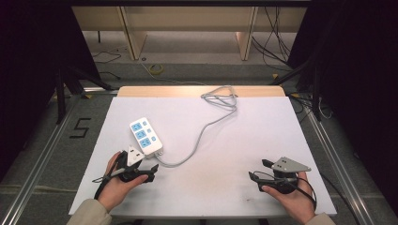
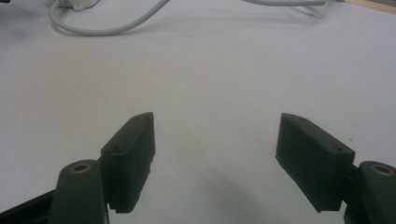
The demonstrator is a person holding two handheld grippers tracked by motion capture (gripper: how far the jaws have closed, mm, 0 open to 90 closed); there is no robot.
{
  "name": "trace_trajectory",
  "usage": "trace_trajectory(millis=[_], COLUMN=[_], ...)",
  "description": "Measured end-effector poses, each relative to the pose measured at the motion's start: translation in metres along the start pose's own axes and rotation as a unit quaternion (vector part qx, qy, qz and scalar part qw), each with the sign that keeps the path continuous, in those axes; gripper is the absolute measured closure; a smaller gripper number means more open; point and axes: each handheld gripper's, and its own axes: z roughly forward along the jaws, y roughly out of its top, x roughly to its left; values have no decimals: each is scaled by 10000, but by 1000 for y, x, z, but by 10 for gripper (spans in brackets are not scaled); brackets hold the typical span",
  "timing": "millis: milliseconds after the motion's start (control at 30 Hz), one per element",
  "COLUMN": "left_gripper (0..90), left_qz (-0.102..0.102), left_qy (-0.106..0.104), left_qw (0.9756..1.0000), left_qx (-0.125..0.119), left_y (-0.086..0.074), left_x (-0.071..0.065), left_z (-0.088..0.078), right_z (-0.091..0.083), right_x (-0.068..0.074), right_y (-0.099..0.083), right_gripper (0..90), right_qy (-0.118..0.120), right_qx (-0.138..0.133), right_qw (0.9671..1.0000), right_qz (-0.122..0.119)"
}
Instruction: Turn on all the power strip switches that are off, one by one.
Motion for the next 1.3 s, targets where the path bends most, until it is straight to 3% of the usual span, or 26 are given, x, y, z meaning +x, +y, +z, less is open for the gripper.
trace_trajectory(millis=[267,367,433,500,600,700,1033,1300], left_gripper=[184,324,434,588,772,894,897,899], left_qz=[-61,-72,-62,-40,-74,-84,-41,-198], left_qy=[-3,32,200,245,185,133,-42,-55], left_qw=[10000,9999,9998,9997,9998,9997,9996,9993], left_qx=[-66,-83,-77,-51,81,171,267,320], left_y=[1,2,5,6,6,9,23,32], left_x=[5,7,9,10,15,20,17,24], left_z=[-5,-7,-10,-10,-9,-9,-3,4], right_z=[0,0,1,1,1,2,5,6], right_x=[2,3,3,3,3,3,5,6], right_y=[1,2,2,2,1,1,1,1], right_gripper=[291,291,291,291,291,291,291,287], right_qy=[-48,-51,-47,-43,-30,-26,-5,-2], right_qx=[9,9,22,22,33,49,95,94], right_qw=[10000,9999,9999,9999,9999,9999,9998,9998], right_qz=[-63,-104,-111,-112,-126,-122,-171,-180])
